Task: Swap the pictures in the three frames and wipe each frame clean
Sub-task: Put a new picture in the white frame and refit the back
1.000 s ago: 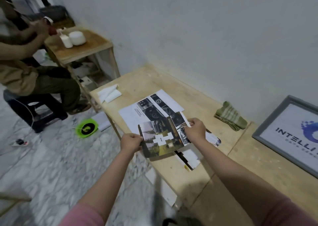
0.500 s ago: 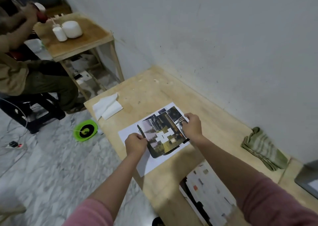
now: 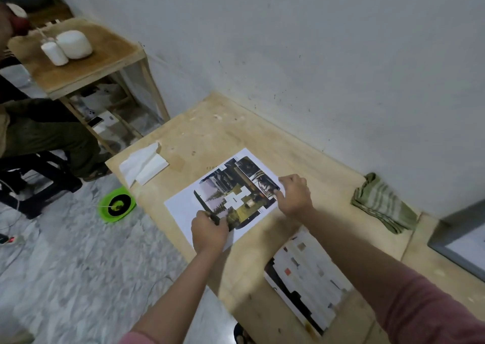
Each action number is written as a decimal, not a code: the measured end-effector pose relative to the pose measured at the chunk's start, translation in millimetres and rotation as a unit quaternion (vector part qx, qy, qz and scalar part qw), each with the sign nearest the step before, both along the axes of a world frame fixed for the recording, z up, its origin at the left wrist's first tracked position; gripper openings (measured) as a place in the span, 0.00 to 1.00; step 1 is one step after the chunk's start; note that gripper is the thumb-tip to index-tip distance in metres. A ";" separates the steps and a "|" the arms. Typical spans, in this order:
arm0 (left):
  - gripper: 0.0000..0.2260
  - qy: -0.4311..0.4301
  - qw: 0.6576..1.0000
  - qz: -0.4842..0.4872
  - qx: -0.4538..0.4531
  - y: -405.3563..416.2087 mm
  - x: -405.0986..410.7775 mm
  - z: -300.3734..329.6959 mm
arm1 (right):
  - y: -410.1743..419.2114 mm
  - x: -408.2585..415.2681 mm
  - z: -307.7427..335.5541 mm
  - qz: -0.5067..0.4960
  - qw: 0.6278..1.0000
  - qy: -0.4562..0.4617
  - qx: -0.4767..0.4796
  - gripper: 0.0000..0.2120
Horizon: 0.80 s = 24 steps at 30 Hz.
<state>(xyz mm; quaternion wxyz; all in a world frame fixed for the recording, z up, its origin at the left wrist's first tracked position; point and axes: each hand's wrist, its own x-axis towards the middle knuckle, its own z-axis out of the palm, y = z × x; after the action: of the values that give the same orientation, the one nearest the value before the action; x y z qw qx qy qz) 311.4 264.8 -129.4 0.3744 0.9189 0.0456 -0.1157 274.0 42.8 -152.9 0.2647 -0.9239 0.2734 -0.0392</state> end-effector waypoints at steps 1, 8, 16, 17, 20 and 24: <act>0.10 0.006 1.000 -0.010 -0.013 -3.3 -11.3 -0.9 | -4.3 -10.6 0.9 -0.005 1.000 0.007 0.000 0.19; 0.22 0.050 0.987 -0.151 0.033 -16.8 -102.1 -3.9 | -20.8 -114.6 10.9 -0.073 0.994 0.064 -0.041 0.19; 0.24 0.022 0.956 -0.238 0.172 -29.9 -143.2 0.3 | -0.9 -196.2 5.7 -0.117 0.974 0.183 -0.069 0.21; 0.22 0.029 0.955 -0.238 0.173 -32.0 -142.6 0.1 | 0.3 -197.1 5.8 -0.117 0.976 0.174 -0.060 0.20; 0.18 0.046 0.955 -0.238 0.173 -38.3 -139.8 0.4 | -0.9 -195.7 7.2 -0.131 0.979 0.153 -0.034 0.20; 0.10 0.060 0.964 -0.246 0.085 -40.2 -143.9 -4.3 | -4.3 -193.0 8.2 -0.141 0.978 0.155 -0.007 0.22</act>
<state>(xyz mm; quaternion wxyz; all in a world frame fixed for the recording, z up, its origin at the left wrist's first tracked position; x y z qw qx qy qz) 167.5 224.6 -133.8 0.2519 0.9217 -0.1495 -0.2543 81.0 38.5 -144.7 0.2047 -0.8729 0.4379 0.0656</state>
